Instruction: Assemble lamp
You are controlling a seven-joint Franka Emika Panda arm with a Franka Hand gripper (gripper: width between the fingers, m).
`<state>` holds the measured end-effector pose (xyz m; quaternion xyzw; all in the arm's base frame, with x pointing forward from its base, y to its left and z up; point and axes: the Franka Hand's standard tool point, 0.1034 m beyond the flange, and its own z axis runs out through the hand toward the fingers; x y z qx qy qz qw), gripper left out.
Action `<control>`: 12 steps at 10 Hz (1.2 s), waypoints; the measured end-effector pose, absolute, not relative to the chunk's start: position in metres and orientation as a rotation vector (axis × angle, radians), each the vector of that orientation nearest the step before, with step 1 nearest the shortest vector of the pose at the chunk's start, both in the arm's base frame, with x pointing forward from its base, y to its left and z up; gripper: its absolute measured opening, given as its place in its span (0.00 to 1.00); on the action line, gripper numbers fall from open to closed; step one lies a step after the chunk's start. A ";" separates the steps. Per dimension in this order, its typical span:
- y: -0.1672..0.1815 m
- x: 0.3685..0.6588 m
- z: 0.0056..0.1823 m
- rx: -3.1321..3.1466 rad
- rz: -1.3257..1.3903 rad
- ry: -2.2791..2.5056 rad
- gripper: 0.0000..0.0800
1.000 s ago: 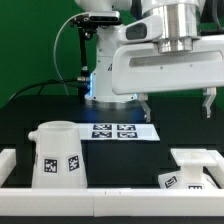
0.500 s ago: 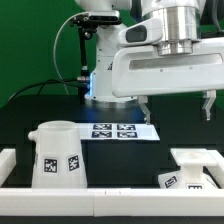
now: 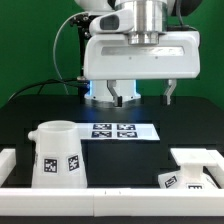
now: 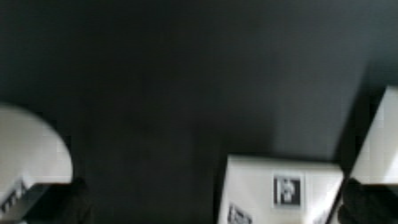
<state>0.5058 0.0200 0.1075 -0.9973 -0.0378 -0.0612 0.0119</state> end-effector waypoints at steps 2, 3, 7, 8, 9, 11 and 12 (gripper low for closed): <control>0.025 0.506 0.109 -3.098 0.010 -0.131 0.87; 0.028 0.502 0.108 -3.087 0.127 -0.135 0.87; -0.037 0.482 0.103 -3.018 0.566 -0.432 0.87; -0.053 0.490 0.103 -2.998 0.577 -0.522 0.87; -0.051 0.487 0.102 -2.997 0.621 -0.471 0.87; -0.050 0.487 0.101 -2.997 0.621 -0.476 0.87; -0.050 0.487 0.101 -2.996 0.622 -0.477 0.87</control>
Offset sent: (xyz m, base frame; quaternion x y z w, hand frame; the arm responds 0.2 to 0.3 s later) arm 0.0000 0.0000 0.0000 0.0000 -0.1296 0.0000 0.9916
